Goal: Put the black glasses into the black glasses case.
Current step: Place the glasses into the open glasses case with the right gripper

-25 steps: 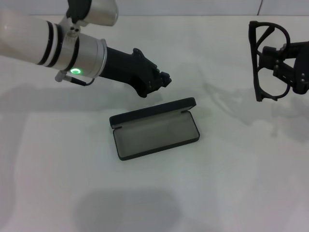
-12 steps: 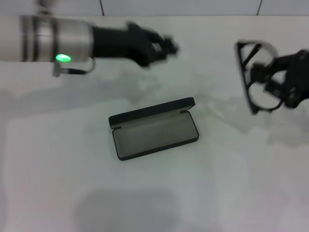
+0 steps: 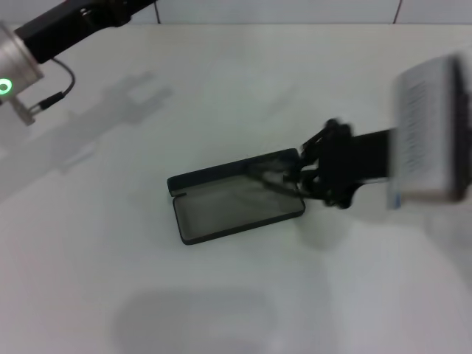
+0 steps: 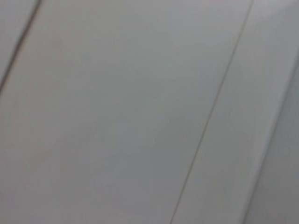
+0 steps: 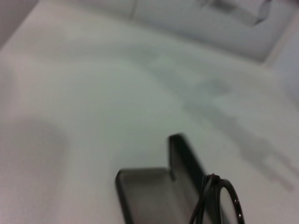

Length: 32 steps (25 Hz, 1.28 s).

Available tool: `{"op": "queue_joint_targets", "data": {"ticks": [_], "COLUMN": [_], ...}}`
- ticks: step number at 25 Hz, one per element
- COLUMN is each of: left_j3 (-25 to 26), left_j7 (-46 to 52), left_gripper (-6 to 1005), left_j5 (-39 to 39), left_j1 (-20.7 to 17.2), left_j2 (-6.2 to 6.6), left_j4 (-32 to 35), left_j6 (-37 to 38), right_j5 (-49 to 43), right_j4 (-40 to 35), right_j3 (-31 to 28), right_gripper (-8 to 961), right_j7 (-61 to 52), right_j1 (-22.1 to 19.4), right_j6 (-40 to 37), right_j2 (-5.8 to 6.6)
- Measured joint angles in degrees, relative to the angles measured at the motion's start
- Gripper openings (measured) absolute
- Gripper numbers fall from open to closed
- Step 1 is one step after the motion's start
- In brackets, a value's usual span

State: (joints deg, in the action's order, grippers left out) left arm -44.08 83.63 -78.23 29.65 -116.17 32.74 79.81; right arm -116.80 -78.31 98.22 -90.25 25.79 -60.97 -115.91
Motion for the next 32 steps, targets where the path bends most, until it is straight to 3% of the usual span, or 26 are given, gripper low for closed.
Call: {"op": "queue_joint_targets", "data": {"ticks": [4,10,16,32], "left_j3": [0.1,-0.2,-0.3,-0.2], "left_j7": [-0.2,-0.9,-0.8,0.5], "left_gripper": [605,867,894,894], "left_j5": [0.1,-1.0,-1.3,-2.4], "left_j1": [-0.9,-0.5,-0.1,-0.1], "left_j2": [-0.03,0.03,0.49,0.86], "left_j4": [0.2,0.0,0.0,-0.3], "left_j6": [0.1,0.1,0.2,0.1], "right_j5": [-7.5,-10.2,-13.9,-20.2], "right_j4": [-2.5,-2.4,-2.0,-4.0], "right_j3": [9.2,17.2,23.2,26.5], "right_gripper": [113,114,115,118], "right_j7": [-4.4,-3.8,-3.6,-3.0], "right_j1": [0.3,-0.7,-1.9,-2.6], "right_j6": [5.2,14.2,22.8,26.6], "right_j2": [-0.13,-0.12,-0.25,-0.3]}}
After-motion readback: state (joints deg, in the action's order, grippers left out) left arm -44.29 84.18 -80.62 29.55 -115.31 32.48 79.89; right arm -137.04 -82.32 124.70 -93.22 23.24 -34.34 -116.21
